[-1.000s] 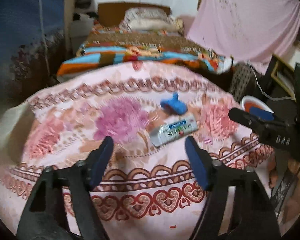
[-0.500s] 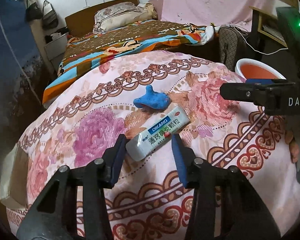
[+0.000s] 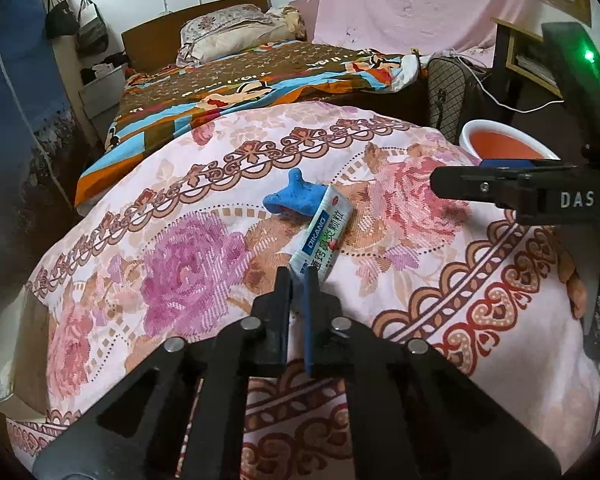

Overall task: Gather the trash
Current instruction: 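Grasp the white toothpaste tube with the left tool while the right tool grasps the blue piece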

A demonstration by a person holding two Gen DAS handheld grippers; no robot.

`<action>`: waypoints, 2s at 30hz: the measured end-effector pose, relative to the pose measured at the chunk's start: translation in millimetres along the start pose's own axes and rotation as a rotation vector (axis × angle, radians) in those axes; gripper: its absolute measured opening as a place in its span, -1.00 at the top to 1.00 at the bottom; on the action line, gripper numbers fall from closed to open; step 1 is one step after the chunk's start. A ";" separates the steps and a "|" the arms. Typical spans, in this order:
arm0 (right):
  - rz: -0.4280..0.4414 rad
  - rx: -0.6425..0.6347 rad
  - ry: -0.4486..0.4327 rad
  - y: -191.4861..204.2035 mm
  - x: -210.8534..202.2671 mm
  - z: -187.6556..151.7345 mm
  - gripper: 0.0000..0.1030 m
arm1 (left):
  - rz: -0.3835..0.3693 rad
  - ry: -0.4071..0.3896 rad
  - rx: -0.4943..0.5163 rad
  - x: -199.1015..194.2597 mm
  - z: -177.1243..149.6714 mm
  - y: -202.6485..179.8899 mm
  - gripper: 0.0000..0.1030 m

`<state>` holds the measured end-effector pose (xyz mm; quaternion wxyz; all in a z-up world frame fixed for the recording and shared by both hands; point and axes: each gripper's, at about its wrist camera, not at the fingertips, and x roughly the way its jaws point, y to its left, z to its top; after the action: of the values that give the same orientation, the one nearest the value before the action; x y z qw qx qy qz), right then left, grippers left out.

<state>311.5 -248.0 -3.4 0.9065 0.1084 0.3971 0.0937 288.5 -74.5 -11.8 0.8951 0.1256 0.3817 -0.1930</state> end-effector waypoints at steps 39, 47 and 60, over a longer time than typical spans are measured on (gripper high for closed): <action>0.266 -0.304 0.049 106.7 35.8 9.2 -0.30 | 0.025 0.002 -0.521 -52.3 -69.0 74.8 1.00; 0.262 -0.346 0.129 127.5 64.3 9.2 0.15 | 0.009 -0.002 -0.483 -54.5 -66.2 78.2 0.73; 0.238 -0.377 0.040 126.8 42.0 -4.7 0.32 | 0.124 0.065 -0.316 -40.1 -50.2 57.6 0.88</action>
<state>325.4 -115.1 -1.5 0.8852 -0.0185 0.3748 0.2748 256.6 5.7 -12.0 0.9012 0.0126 0.4274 -0.0710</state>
